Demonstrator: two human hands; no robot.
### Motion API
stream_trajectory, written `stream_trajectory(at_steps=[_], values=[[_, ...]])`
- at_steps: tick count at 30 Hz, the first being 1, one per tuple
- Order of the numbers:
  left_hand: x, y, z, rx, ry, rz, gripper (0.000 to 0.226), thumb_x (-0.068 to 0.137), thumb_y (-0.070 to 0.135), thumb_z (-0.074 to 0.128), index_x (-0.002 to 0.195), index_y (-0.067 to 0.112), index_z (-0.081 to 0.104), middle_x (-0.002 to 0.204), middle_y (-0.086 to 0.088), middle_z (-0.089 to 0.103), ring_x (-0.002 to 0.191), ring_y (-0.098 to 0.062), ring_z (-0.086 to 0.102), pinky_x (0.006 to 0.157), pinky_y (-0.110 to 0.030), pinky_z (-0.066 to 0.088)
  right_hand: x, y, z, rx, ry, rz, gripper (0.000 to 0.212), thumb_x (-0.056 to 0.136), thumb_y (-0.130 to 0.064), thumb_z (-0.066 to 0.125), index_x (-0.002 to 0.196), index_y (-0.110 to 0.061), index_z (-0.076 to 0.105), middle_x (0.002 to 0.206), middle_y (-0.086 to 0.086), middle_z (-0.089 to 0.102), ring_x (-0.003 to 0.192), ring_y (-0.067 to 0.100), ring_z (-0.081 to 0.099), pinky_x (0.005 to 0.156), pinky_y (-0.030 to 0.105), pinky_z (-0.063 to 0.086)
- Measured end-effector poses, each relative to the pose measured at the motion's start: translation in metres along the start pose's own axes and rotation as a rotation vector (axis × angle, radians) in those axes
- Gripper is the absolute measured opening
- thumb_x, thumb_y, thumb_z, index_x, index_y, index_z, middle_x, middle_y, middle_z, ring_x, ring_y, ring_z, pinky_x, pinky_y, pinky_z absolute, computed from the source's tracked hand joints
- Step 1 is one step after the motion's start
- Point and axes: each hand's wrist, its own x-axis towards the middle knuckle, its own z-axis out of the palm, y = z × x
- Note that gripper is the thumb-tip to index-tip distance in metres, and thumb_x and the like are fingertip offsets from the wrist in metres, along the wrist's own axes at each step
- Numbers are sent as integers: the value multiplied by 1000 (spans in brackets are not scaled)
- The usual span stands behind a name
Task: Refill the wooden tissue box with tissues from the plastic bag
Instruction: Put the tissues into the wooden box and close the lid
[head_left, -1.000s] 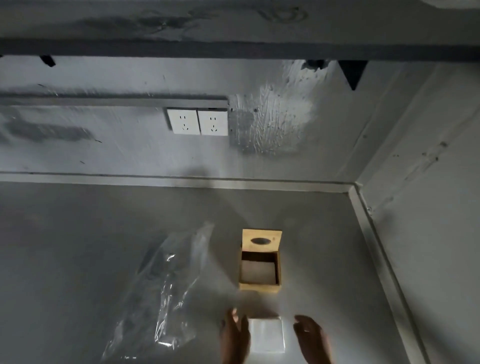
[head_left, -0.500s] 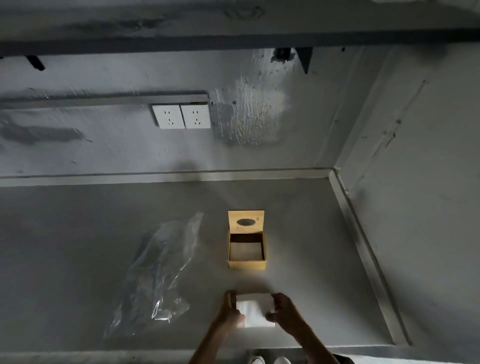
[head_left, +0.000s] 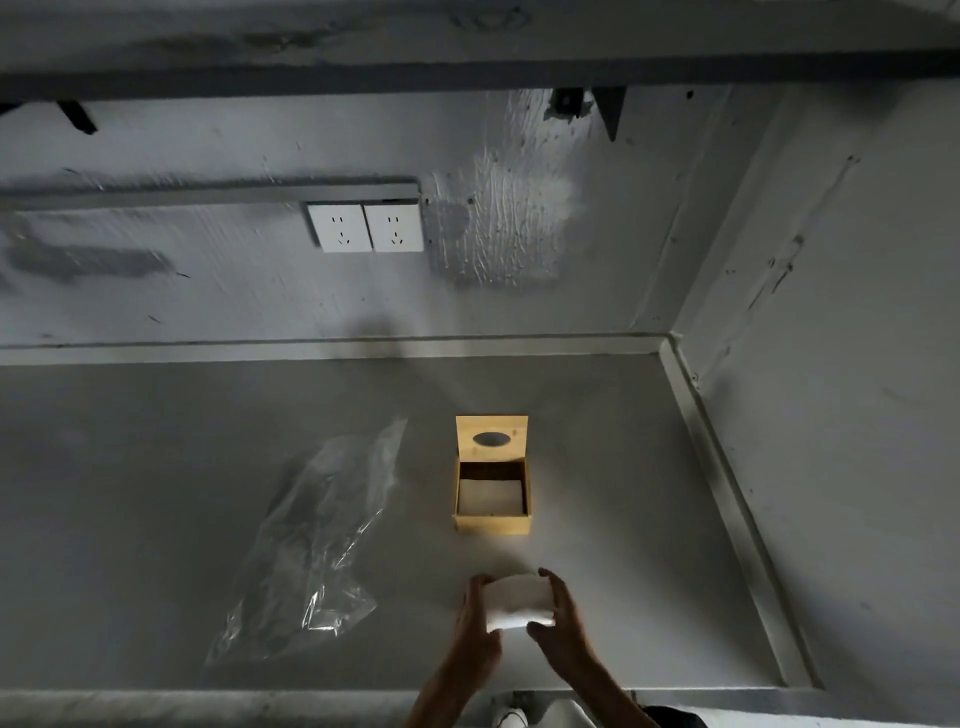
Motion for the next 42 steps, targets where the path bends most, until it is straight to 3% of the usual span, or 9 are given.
stream_trajectory(at_steps=[3,9,14,19,25,29,33,37,42], values=[[-2,-4,9,-2,-32,37,68,69,-7,50,130,17,32,122,-5,47,112,3,46,95,-6,36,-6,-6,6,47,20,8,77,71,25,57,135,-13,35,119,-1,52,115,25,48,80,-1,40],[-1,-3,5,30,-7,122,52,75,5,48,114,35,30,115,-3,46,107,18,38,89,1,30,-7,-3,-12,-216,-12,-134,107,68,6,64,116,-78,18,118,-5,56,109,7,58,86,18,46],[6,-25,7,182,76,219,56,76,6,55,126,13,31,114,-17,59,103,-11,42,93,-24,35,1,-31,-20,-727,-119,-313,93,72,-15,76,148,-31,25,152,4,31,137,25,34,106,39,40],[11,-35,1,191,26,196,63,77,4,61,135,-3,38,121,-15,60,105,-13,47,93,-38,50,12,-63,-19,-1028,-305,-427,30,87,-17,61,117,-20,59,123,1,61,119,24,54,106,34,33],[23,28,-52,-166,-52,34,39,81,24,56,117,22,40,88,2,56,68,-5,53,65,-24,47,43,-117,-46,-886,-443,-398,36,95,-18,53,130,-24,49,127,1,61,111,16,60,92,31,50],[60,43,-86,-322,186,-82,52,74,36,60,117,12,45,98,-7,59,83,-12,55,70,-15,47,92,-166,-68,-744,-361,-356,43,95,-19,52,136,-29,45,132,-1,60,118,18,59,94,31,48],[99,41,-90,-389,108,-239,59,89,3,47,144,13,27,142,-15,39,123,-25,48,87,-30,47,124,-196,-49,-862,-398,-349,44,97,-24,48,138,-36,39,123,5,64,108,25,62,84,32,46],[109,48,-82,-423,13,-186,38,93,-2,42,128,14,42,120,-2,57,86,20,57,71,-4,44,143,-195,-27,-948,-440,-292,39,97,-25,46,134,-37,40,132,3,57,107,27,61,81,31,45],[117,29,-76,-555,-13,-168,45,89,-6,56,128,13,46,127,-13,59,105,-12,63,83,-23,52,157,-196,-18,-1039,-591,-227,38,99,-20,39,134,-34,43,128,11,55,84,24,56,70,29,39]])
